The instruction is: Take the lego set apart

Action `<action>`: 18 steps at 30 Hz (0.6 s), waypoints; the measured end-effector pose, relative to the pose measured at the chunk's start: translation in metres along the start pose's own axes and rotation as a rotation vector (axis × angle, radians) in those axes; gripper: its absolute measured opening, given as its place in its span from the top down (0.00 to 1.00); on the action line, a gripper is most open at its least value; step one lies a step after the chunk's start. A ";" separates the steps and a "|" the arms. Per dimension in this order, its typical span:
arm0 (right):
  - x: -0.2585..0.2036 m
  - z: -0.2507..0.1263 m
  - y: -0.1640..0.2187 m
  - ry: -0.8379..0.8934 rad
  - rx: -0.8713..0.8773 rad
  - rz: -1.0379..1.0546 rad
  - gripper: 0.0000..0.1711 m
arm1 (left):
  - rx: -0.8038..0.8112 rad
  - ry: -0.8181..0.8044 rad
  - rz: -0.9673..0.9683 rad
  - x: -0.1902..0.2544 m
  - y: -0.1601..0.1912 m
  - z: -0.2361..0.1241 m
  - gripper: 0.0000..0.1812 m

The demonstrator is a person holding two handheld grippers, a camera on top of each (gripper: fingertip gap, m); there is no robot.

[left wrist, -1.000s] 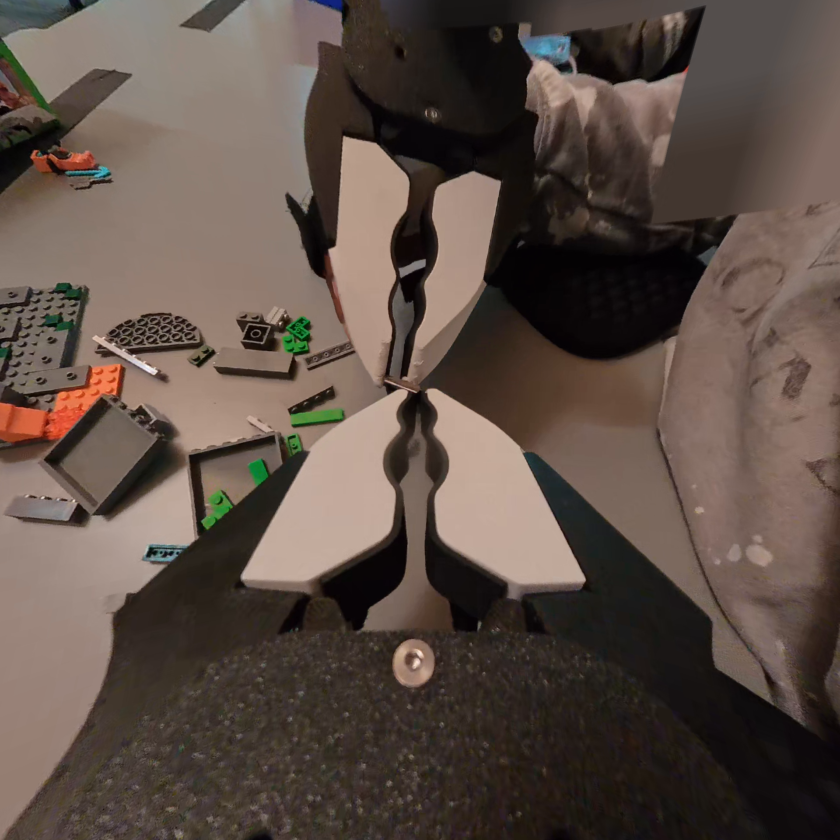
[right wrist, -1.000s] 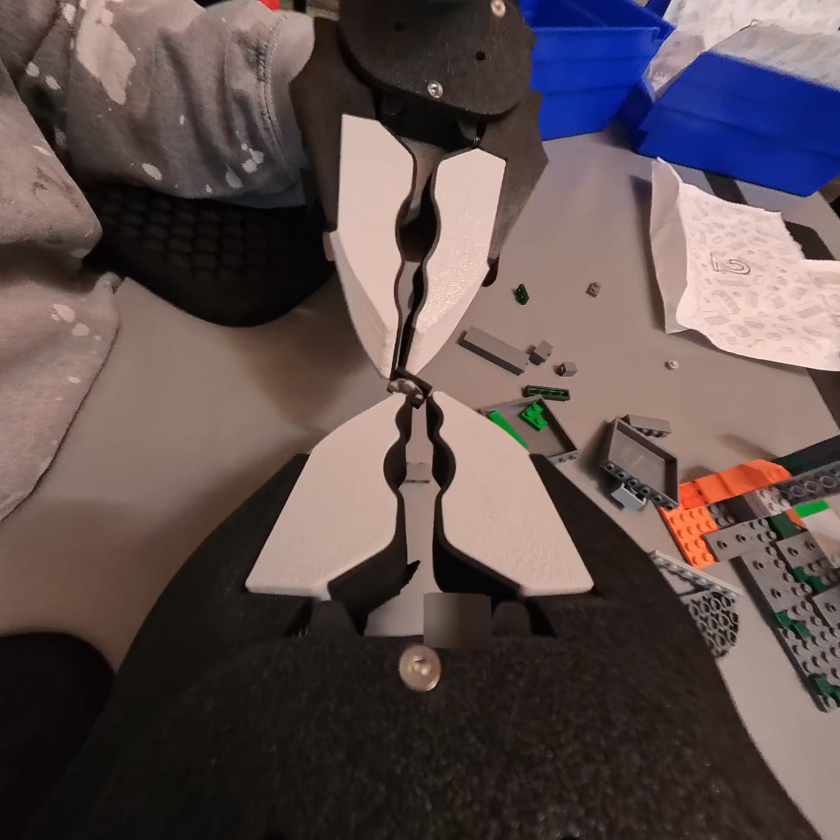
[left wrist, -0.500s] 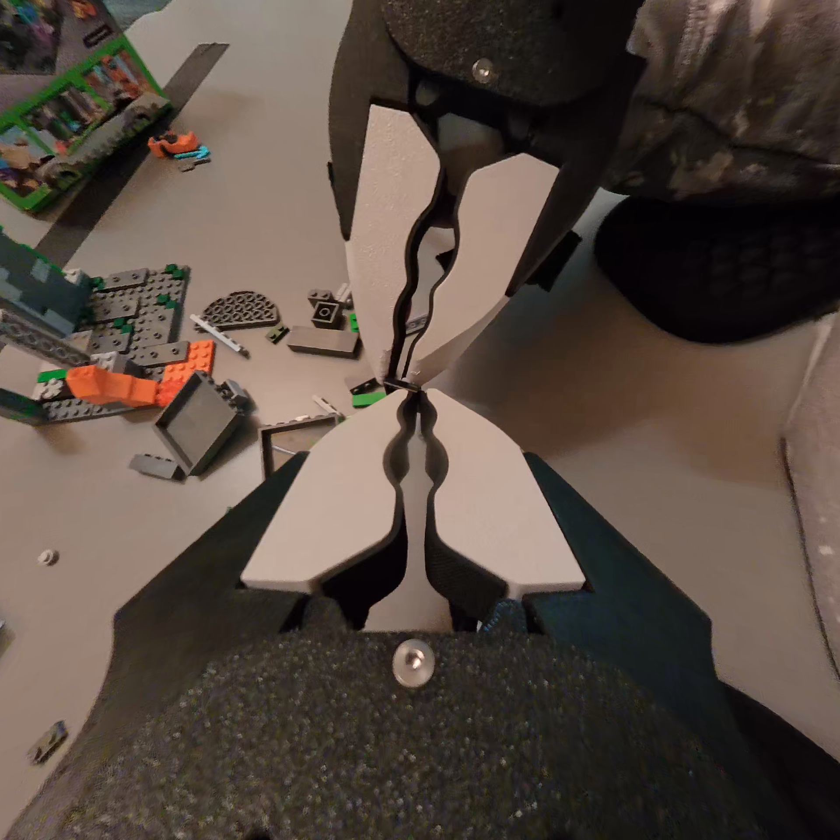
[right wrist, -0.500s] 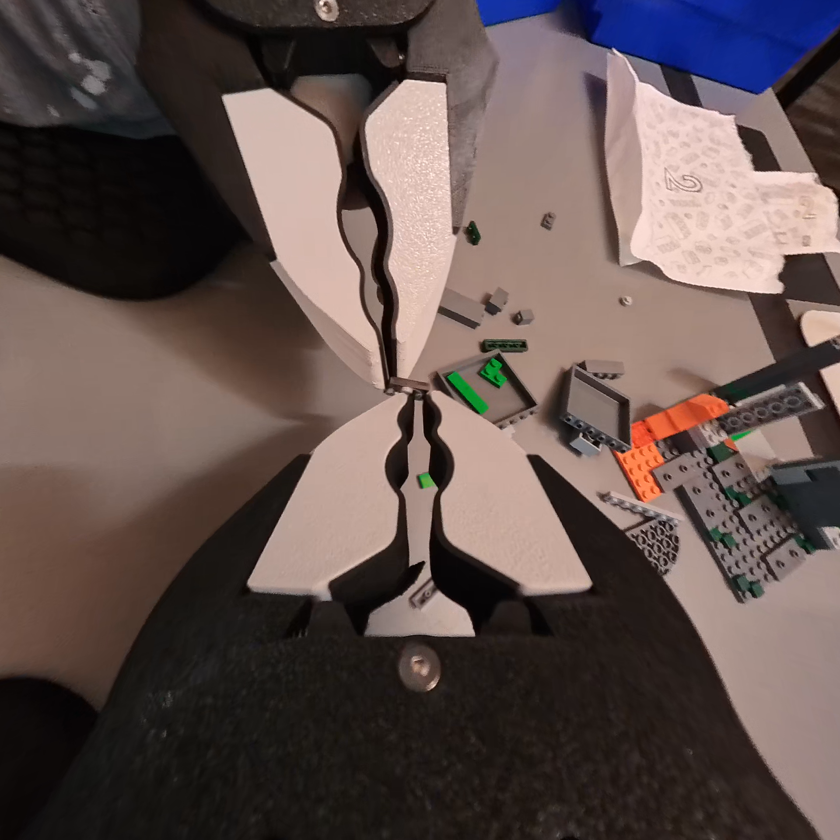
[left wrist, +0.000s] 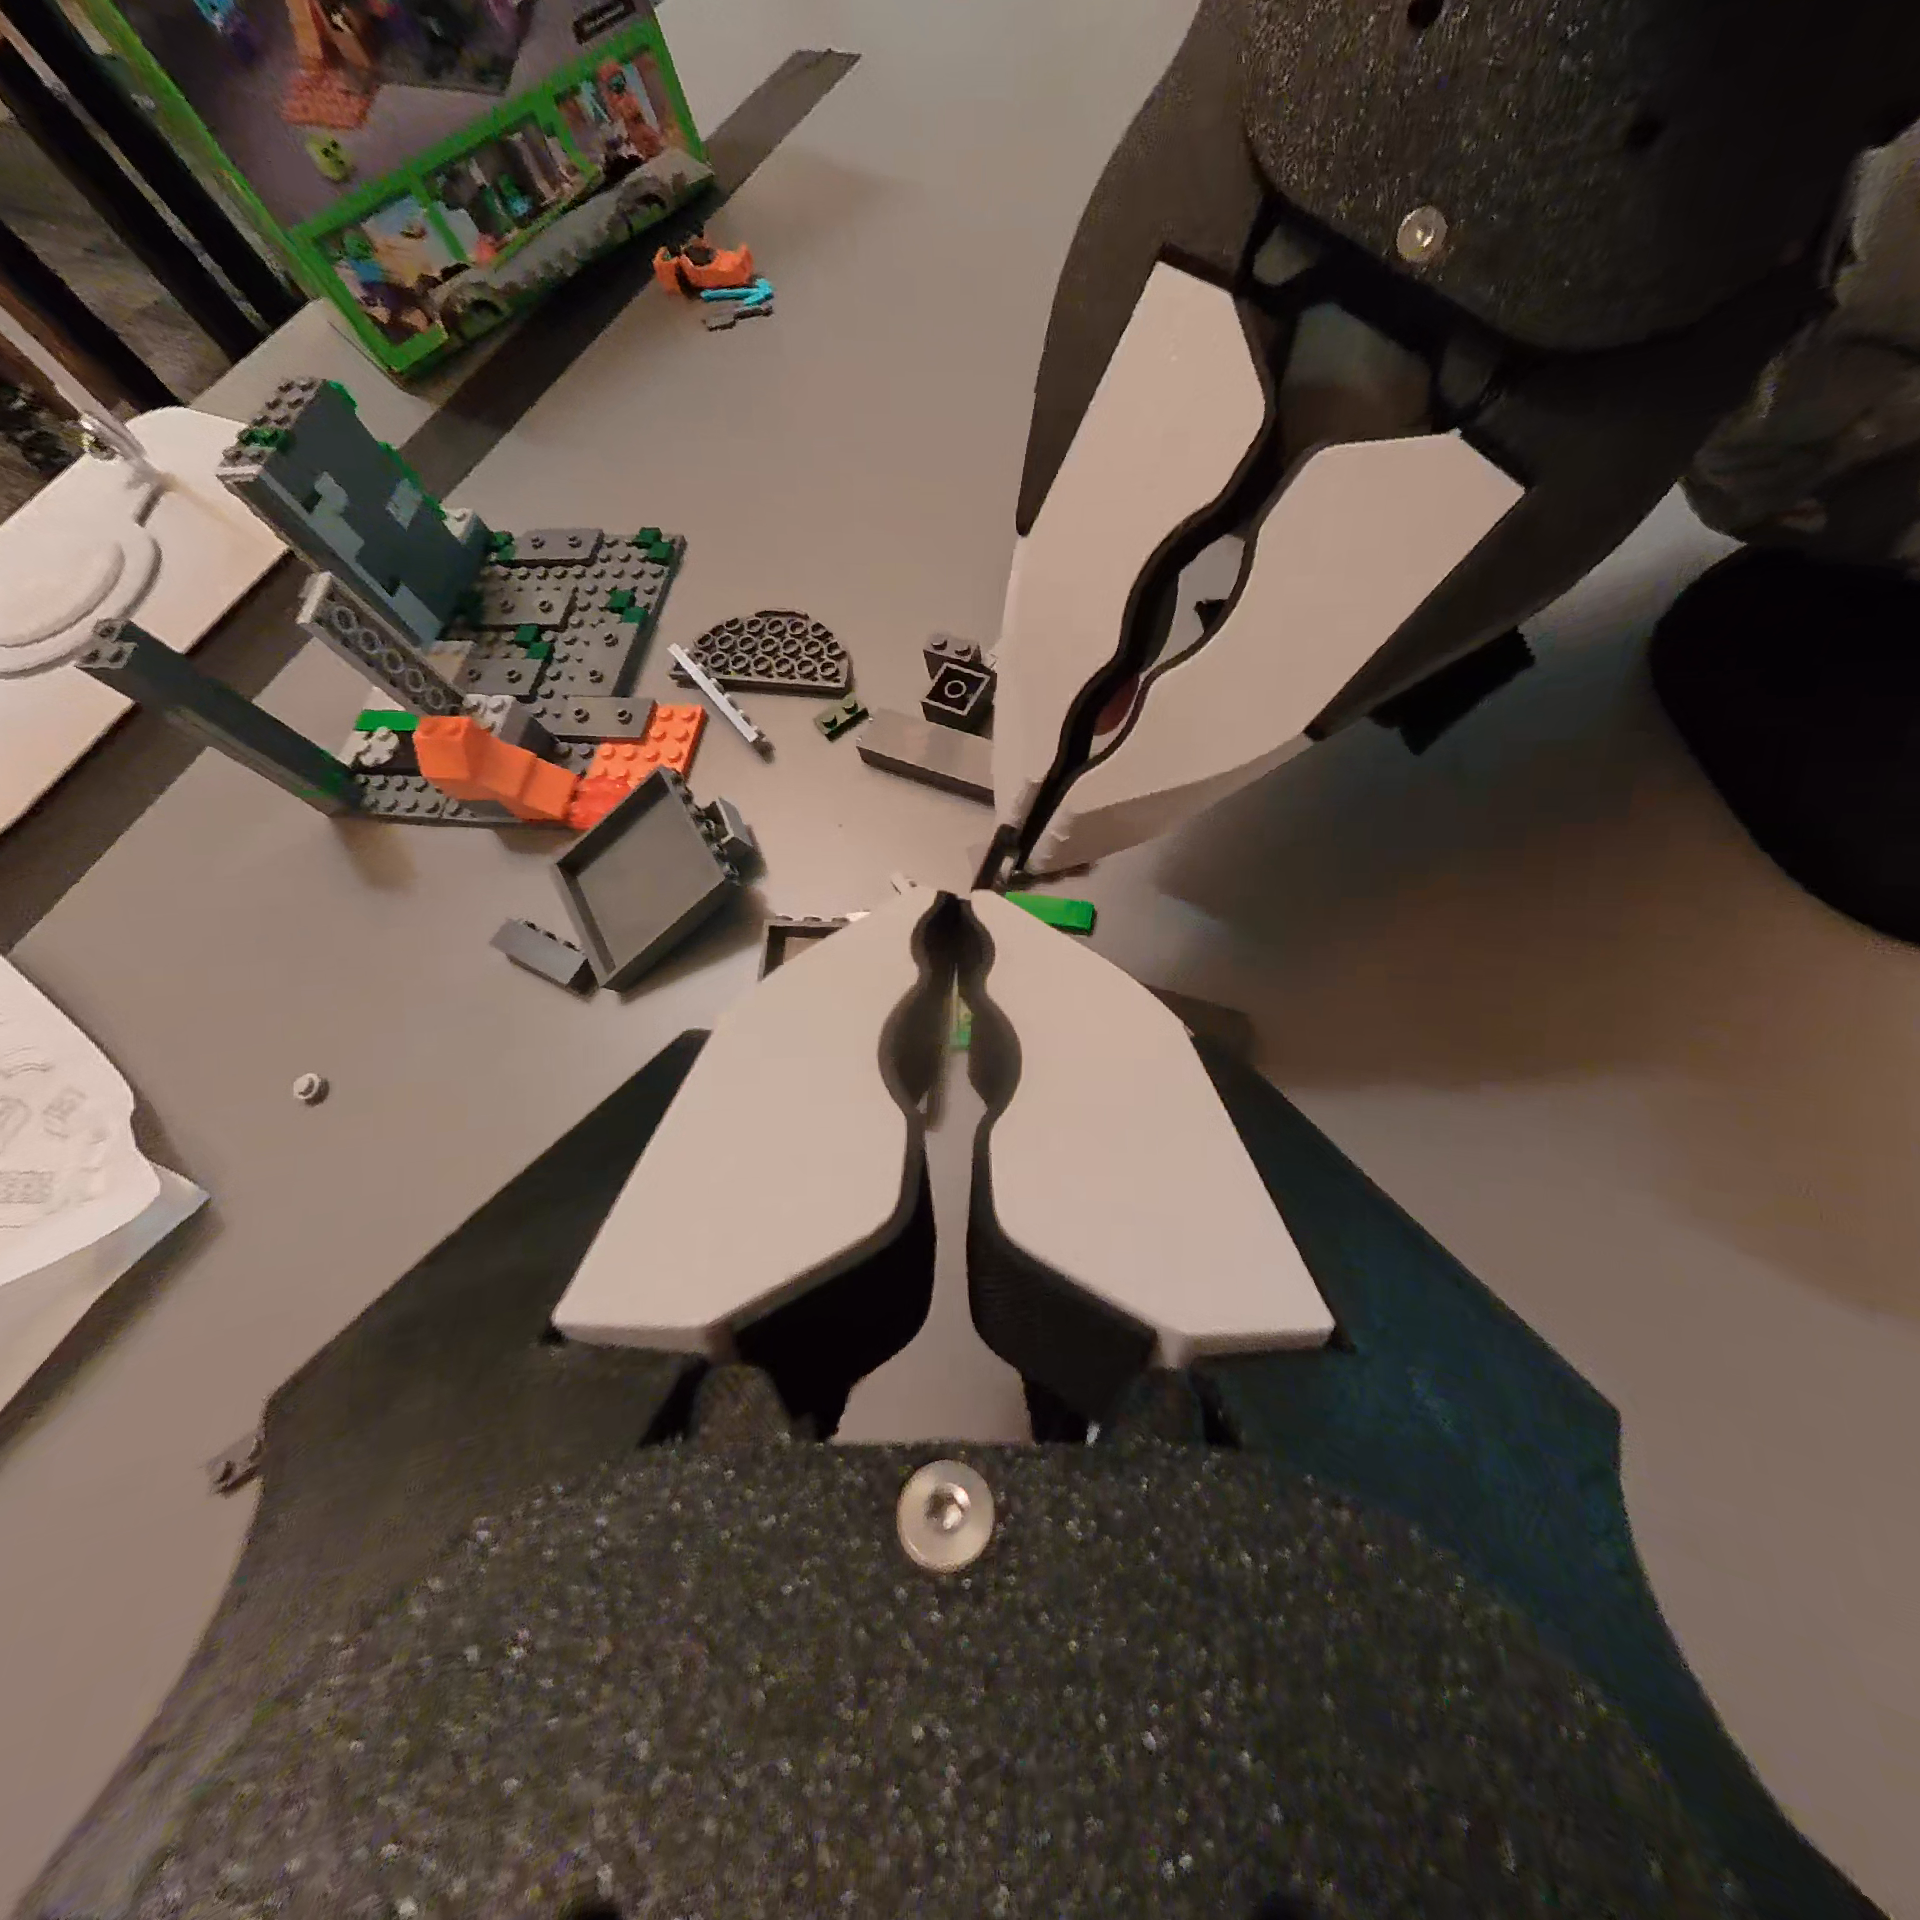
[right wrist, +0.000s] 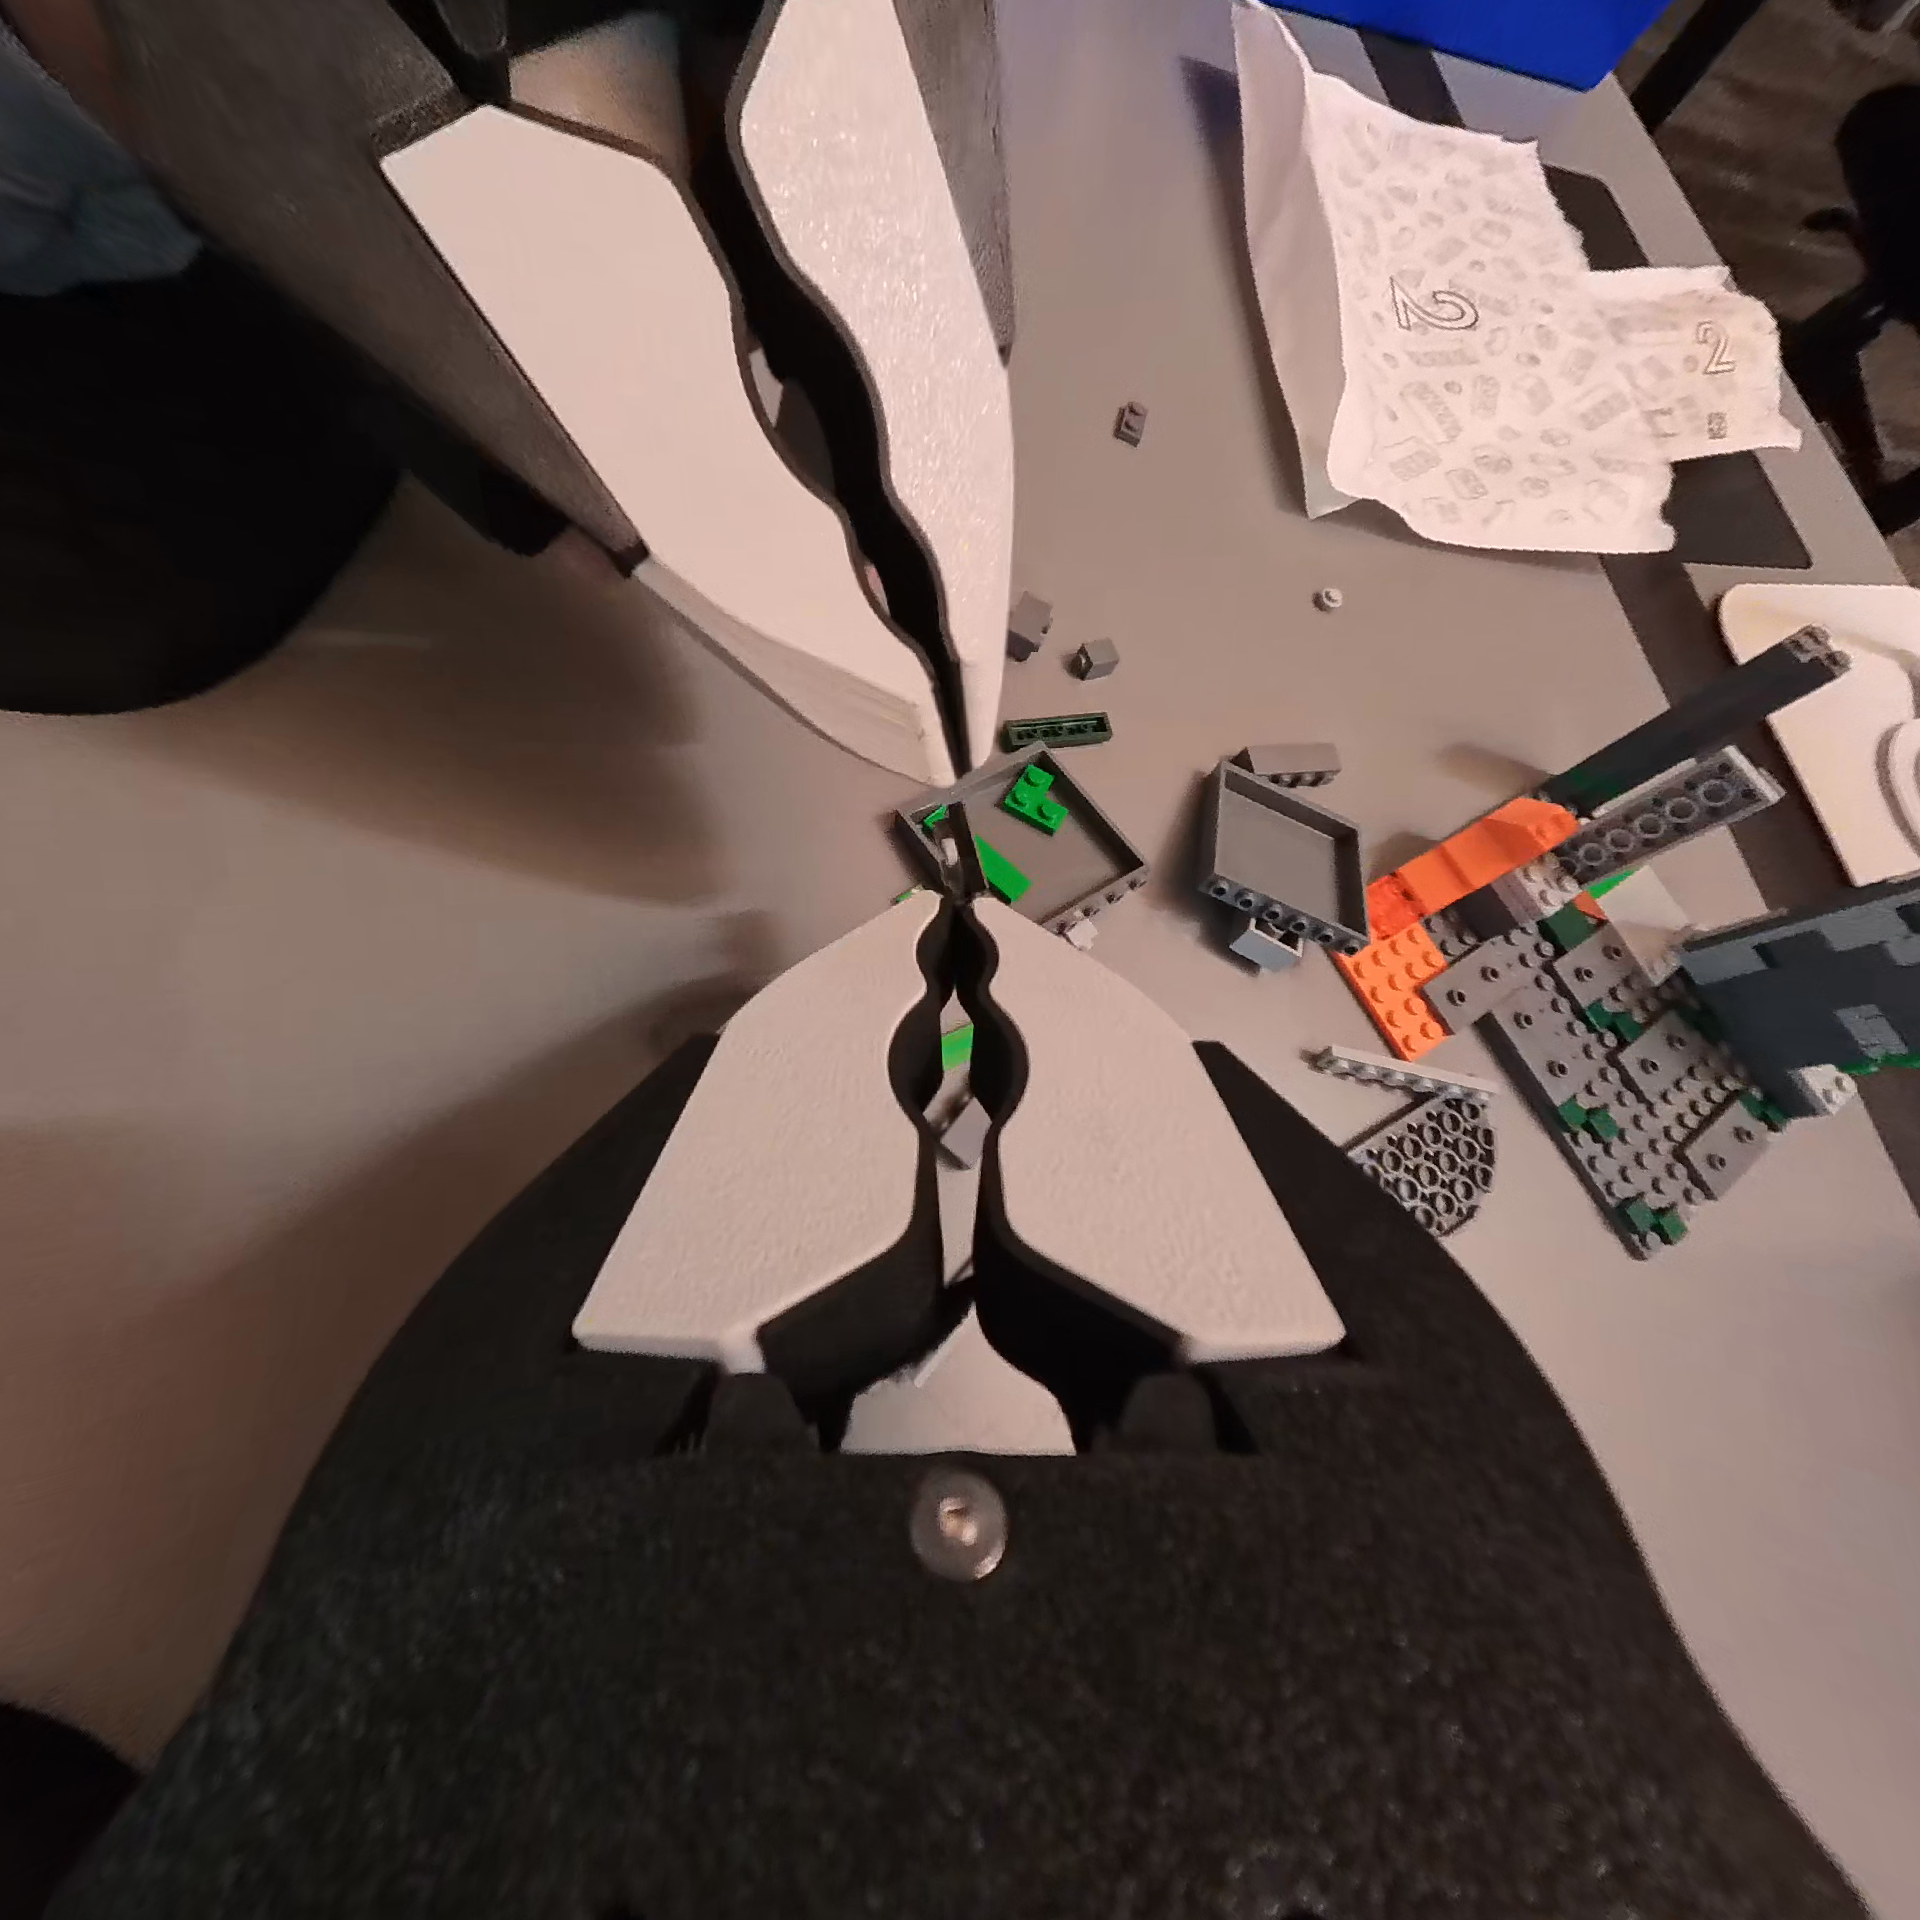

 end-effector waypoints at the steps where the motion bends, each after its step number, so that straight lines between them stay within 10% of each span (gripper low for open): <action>1: 0.000 -0.001 0.001 0.000 0.002 -0.008 1.00 | 0.015 0.002 0.012 -0.001 0.000 -0.001 1.00; 18: -0.017 -0.002 0.000 -0.102 0.000 -0.231 1.00 | -0.030 0.267 0.090 0.009 0.007 0.004 0.97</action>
Point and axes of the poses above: each gripper's, where its closed fingertips meet, z out along the fingers, y out of its underside, x = y × z across the jaws, the point moved 10 cm from there along -z, back along the fingers, and after that the axes turned 10 degrees about -x, right-handed, at the moved point
